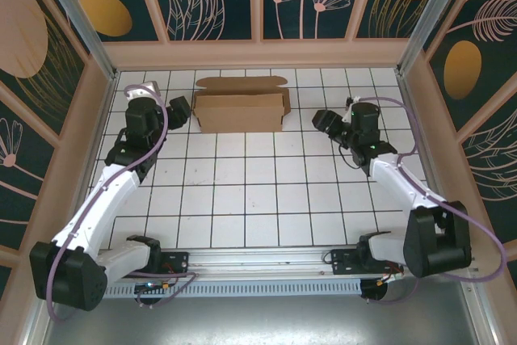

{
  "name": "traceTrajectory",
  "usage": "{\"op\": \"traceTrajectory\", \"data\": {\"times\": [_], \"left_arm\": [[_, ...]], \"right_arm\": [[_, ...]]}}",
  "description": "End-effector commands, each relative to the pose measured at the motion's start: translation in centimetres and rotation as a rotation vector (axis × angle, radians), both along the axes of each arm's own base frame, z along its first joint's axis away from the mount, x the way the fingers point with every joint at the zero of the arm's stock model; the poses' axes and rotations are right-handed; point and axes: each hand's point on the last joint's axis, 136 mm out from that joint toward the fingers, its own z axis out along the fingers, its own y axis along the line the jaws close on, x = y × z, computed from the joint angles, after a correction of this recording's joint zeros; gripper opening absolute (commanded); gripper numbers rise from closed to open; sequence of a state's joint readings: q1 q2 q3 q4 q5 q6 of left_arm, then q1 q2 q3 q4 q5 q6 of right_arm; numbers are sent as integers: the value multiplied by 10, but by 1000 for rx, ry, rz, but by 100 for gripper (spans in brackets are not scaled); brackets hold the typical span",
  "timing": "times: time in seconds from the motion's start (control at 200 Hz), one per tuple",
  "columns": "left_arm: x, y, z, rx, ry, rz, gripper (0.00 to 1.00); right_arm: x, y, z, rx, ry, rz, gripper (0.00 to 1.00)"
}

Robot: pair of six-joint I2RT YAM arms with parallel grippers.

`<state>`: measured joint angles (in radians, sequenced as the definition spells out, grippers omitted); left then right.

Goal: Fold the paper box

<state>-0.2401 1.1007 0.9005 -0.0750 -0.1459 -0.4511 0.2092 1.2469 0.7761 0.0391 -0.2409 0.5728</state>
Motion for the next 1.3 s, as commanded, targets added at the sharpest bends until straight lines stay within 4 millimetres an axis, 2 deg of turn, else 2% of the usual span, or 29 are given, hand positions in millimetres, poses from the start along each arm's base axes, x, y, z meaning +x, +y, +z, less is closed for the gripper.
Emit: {"op": "traceTrajectory", "data": {"times": [0.0, 0.09, 0.145, 0.205, 0.275, 0.38, 0.48, 0.525, 0.585, 0.646, 0.736, 0.831, 0.891, 1.011, 1.081, 1.096, 1.151, 1.296], "left_arm": [[9, 16, 22, 94, -72, 68, 73], [18, 15, 20, 134, -80, 59, 76], [21, 12, 16, 180, -81, 27, 81], [20, 2, 17, 217, -127, -45, 80], [16, -5, 15, 242, -185, -122, 75], [18, 2, 9, 240, -247, -136, 76], [22, -10, 7, 333, -361, -229, 77], [29, -16, 3, 344, -356, -285, 77], [45, -14, -3, 296, -296, -287, 77], [54, -10, 3, 206, -300, -264, 76], [60, -25, 14, 122, -342, -335, 72], [78, -29, 14, 56, -277, -342, 69], [85, -25, 12, 30, -254, -307, 67], [80, -11, 16, -26, -263, -212, 67], [75, -6, 18, -77, -260, -173, 67], [73, -7, 18, -86, -257, -174, 67], [69, -7, 18, -112, -244, -174, 67], [56, -4, 15, -170, -223, -147, 67]], "right_arm": [[11, -14, 44, -104, -126, -44, 68], [13, -2, 71, -155, -276, 61, 70], [14, -6, 78, -195, -348, 56, 67], [13, -12, 87, -209, -443, 24, 61], [3, -5, 99, -253, -583, 106, 59], [-6, 7, 105, -375, -724, 221, 60], [-16, 27, 96, -468, -837, 391, 60], [-16, 33, 93, -468, -844, 430, 60], [-14, 41, 91, -427, -830, 477, 60], [-5, 50, 90, -350, -791, 500, 60], [21, 64, 87, -294, -704, 481, 56], [40, 103, 81, -394, -683, 512, 57], [49, 128, 78, -439, -678, 530, 57], [76, 162, 60, -584, -641, 515, 57], [90, 170, 48, -667, -627, 482, 56], [88, 178, 46, -671, -630, 496, 56], [86, 189, 36, -676, -622, 520, 55], [67, 197, 7, -701, -600, 549, 54]]}}
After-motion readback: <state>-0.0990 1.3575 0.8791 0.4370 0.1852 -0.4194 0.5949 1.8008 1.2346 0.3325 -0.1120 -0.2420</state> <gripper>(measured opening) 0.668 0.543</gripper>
